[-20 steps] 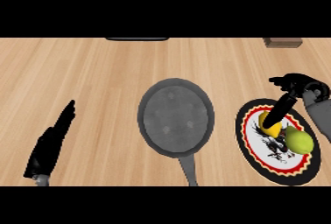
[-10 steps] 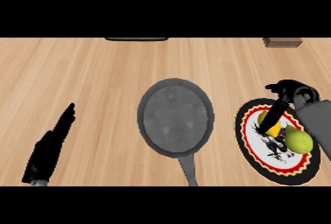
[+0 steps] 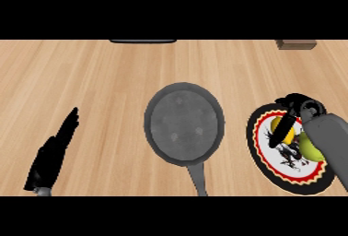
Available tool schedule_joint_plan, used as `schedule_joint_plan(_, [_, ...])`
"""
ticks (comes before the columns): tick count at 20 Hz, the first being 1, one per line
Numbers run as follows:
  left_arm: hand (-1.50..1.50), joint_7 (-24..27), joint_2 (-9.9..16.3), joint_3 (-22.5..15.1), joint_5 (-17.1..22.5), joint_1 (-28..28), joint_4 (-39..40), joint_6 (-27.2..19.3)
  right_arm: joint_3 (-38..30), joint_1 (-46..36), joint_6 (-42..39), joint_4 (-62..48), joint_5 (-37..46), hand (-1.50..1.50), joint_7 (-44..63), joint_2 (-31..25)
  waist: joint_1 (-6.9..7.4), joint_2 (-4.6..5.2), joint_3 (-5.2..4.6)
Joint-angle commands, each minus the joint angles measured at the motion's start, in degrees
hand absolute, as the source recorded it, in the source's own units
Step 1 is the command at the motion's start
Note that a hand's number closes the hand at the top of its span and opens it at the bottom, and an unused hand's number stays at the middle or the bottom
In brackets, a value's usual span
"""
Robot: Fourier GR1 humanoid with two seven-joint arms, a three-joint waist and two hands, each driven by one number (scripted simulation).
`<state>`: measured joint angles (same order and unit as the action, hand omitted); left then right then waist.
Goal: Pick the lemon from the plate and place it in the pan
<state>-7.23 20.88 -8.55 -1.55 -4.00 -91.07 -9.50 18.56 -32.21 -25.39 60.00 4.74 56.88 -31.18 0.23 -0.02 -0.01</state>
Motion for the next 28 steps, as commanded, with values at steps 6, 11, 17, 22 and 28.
schedule_joint_plan(6, [0.00,-4.5,-0.9,1.4,-1.7,-0.2,-4.2,2.3,-2.1,2.1,-0.2,-3.3,6.3,-1.50,0.0,3.3,0.14,0.01,0.03])
schedule_joint_plan(11, [0.00,2.6,-4.7,1.9,-4.6,2.4,5.1,2.1,-4.4,-1.6,0.6,-9.1,11.1,1.50,-4.1,6.2,0.17,0.14,0.01])
schedule_joint_plan(17, [0.00,-1.7,-5.5,0.6,-5.9,-3.6,-4.9,1.8,-8.0,3.2,3.9,-5.5,10.3,1.50,-4.7,9.1,0.26,0.01,0.03])
schedule_joint_plan(22, [0.00,-1.3,-5.2,4.3,-5.3,3.7,2.9,3.8,-9.8,2.4,3.9,-4.7,11.1,1.50,-4.3,10.7,-0.12,0.08,0.01])
schedule_joint_plan(28, [0.00,-0.3,-4.4,4.3,-4.3,-0.4,-0.2,4.5,0.1,6.2,-6.5,5.9,17.5,1.50,-31.0,-2.0,-0.04,-0.10,0.10])
